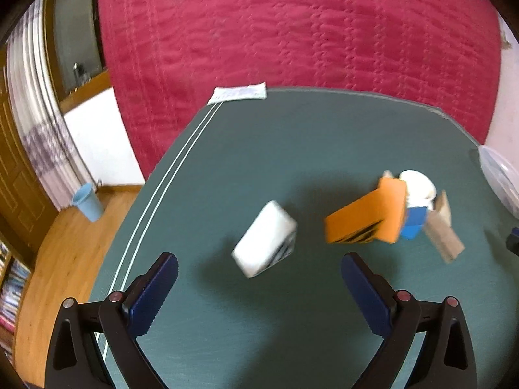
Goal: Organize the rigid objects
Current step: 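Move both grippers back toward the remaining objects on the table, then grasp the white striped prism with the left gripper while the right grasps the brown wooden block, then carry the brown wooden block over the bowl with the right gripper, then release the brown block into the bowl with the right gripper while the left regrasps the prism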
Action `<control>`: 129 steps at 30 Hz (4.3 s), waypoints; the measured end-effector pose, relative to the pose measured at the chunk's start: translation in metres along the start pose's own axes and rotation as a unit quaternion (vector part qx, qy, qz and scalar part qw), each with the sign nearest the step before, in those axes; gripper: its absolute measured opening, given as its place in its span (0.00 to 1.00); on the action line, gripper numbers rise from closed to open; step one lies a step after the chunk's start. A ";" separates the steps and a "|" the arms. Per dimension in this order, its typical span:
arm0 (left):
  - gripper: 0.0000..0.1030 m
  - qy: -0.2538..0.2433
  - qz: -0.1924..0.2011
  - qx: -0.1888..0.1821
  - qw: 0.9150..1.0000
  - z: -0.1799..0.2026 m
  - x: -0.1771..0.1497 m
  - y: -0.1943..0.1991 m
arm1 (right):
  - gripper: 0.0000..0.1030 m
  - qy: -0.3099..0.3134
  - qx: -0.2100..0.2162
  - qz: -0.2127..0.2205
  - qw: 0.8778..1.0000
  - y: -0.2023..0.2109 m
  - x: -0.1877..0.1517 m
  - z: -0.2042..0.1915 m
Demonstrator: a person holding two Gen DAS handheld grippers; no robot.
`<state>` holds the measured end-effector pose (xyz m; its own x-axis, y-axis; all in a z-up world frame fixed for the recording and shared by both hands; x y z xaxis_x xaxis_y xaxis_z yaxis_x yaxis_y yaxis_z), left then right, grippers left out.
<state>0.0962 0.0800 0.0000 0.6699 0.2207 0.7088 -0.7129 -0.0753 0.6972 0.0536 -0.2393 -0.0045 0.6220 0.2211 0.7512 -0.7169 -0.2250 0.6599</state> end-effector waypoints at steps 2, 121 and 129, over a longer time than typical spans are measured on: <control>0.99 0.011 -0.008 0.007 1.000 -0.009 0.001 -0.007 | 0.49 0.004 0.002 -0.003 1.000 -0.001 -0.001 -0.003; 0.44 -0.107 -0.028 -0.110 0.988 0.148 -0.039 0.033 | 0.28 -0.153 -0.102 0.061 0.981 0.050 0.019 0.156; 0.44 -0.133 -0.017 -0.130 0.982 0.184 -0.038 0.044 | 0.28 -0.193 -0.156 0.060 0.967 0.044 0.013 0.218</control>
<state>0.0779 -0.1105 0.0236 0.6999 -0.0458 0.7127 -0.6948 0.1871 0.6944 0.0987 -0.4532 0.0389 0.5565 -0.1723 0.8128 -0.8139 0.0833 0.5750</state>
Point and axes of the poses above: each gripper's, at about its wrist camera, not at the fingertips, and y roughly against the way its jaws point, z to its right, x to its top, the point moved 6 cm from there along -y, roughly the way its jaws point, and after that the axes turned 14 degrees about y, right-handed, at the moved point
